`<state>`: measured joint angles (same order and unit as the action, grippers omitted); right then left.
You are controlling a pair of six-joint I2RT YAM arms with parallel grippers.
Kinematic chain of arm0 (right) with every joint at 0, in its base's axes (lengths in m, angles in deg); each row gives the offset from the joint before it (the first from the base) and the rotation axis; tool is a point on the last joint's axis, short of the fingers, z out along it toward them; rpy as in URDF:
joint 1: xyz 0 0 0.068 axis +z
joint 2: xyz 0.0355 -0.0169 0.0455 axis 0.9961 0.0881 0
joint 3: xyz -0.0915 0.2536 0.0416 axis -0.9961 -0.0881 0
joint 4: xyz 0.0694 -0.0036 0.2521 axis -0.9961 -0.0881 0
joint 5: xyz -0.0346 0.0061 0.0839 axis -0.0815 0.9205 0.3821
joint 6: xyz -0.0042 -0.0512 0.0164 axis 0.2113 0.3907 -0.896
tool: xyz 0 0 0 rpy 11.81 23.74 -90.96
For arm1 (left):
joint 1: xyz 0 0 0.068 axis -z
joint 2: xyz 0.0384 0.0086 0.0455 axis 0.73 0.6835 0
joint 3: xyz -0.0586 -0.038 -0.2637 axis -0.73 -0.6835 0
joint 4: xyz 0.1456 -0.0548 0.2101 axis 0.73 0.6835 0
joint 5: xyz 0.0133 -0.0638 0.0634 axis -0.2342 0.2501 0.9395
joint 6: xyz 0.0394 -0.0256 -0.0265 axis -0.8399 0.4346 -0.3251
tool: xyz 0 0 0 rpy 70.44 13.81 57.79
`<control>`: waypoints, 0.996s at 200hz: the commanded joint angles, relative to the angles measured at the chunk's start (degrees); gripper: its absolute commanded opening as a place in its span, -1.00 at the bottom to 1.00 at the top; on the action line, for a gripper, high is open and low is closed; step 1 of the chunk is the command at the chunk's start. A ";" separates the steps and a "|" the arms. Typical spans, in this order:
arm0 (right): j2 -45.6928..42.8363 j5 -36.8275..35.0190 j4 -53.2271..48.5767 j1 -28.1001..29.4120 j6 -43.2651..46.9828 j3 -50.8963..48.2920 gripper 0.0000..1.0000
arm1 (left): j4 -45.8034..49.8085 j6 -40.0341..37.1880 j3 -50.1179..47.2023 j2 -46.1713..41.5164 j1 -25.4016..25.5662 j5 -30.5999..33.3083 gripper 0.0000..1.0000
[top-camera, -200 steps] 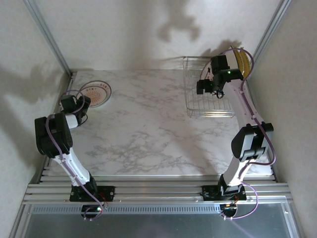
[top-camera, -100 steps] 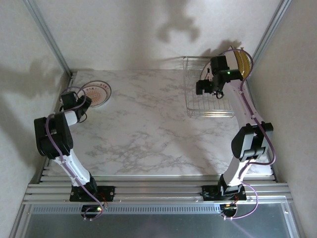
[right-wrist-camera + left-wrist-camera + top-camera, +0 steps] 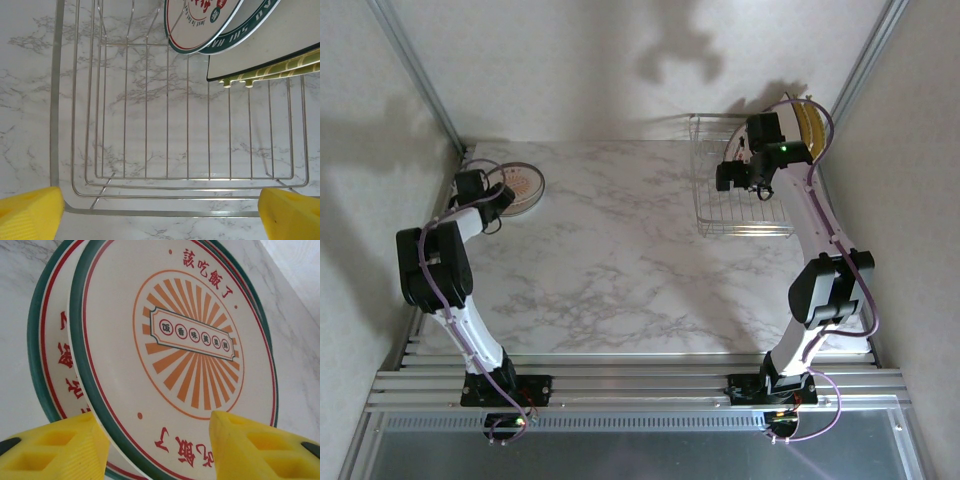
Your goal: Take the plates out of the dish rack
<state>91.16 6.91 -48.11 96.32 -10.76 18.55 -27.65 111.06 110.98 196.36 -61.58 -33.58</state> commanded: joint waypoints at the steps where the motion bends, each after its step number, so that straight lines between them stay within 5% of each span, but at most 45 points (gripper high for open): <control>1: -1.91 0.70 0.67 -0.39 0.86 -0.66 0.98 | 2.40 -2.72 1.29 1.11 0.27 2.12 0.07; 95: -2.30 0.94 0.70 -0.34 1.04 -0.75 0.98 | 7.92 -7.60 1.79 0.64 0.25 7.20 0.20; 147: -0.81 0.71 0.47 -0.70 1.04 1.22 0.98 | 13.08 -11.35 2.06 -4.08 1.28 12.08 0.52; 175: 2.96 0.60 -0.34 -1.41 1.32 6.58 0.98 | 17.54 -13.32 3.90 -10.08 4.53 13.23 0.98; 199: 8.73 0.24 -1.46 -2.11 1.47 13.69 0.98 | 23.56 -15.15 8.44 -13.19 7.88 12.93 0.99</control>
<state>94.76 6.87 -48.70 95.12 -10.54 25.72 -10.64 99.15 113.64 188.36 -56.97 -21.95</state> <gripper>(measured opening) 0.991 0.993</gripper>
